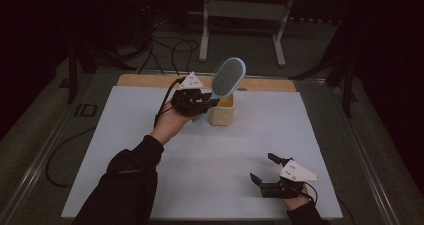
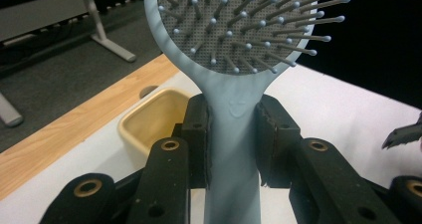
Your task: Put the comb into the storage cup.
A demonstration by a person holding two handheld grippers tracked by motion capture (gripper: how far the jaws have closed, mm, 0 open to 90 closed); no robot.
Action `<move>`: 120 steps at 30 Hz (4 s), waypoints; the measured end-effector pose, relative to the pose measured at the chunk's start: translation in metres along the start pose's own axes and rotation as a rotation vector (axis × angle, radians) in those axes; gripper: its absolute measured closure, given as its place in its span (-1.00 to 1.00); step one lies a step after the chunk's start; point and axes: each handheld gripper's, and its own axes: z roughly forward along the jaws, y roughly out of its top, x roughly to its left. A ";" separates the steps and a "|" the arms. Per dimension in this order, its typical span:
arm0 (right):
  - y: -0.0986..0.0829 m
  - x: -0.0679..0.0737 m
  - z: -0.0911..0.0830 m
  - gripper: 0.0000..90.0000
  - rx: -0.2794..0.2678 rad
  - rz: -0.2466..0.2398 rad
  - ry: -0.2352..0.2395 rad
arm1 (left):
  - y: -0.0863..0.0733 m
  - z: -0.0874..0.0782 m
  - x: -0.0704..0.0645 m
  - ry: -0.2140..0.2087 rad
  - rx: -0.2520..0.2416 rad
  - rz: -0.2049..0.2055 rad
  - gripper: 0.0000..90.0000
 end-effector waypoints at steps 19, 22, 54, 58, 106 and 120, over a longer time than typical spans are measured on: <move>0.001 0.000 -0.001 -0.80 -0.004 -0.002 -0.002 | 0.021 0.034 -0.001 0.033 -0.100 -0.062 0.55; 0.001 0.000 -0.001 -0.80 -0.003 -0.002 -0.001 | 0.022 0.039 0.001 0.032 -0.116 -0.074 0.55; 0.001 0.000 -0.001 -0.80 -0.013 0.006 0.013 | 0.027 0.079 0.032 0.045 -0.263 -0.119 0.55; 0.000 0.000 0.000 -0.80 -0.011 0.006 0.015 | 0.025 0.082 0.036 0.044 -0.283 -0.122 0.55; 0.000 0.000 0.000 -0.80 -0.012 0.007 0.026 | -0.039 0.113 0.044 0.060 -0.238 -0.084 0.55; 0.000 0.000 0.000 -0.80 -0.009 0.005 0.029 | -0.041 0.104 0.049 -0.003 -0.198 -0.141 -0.68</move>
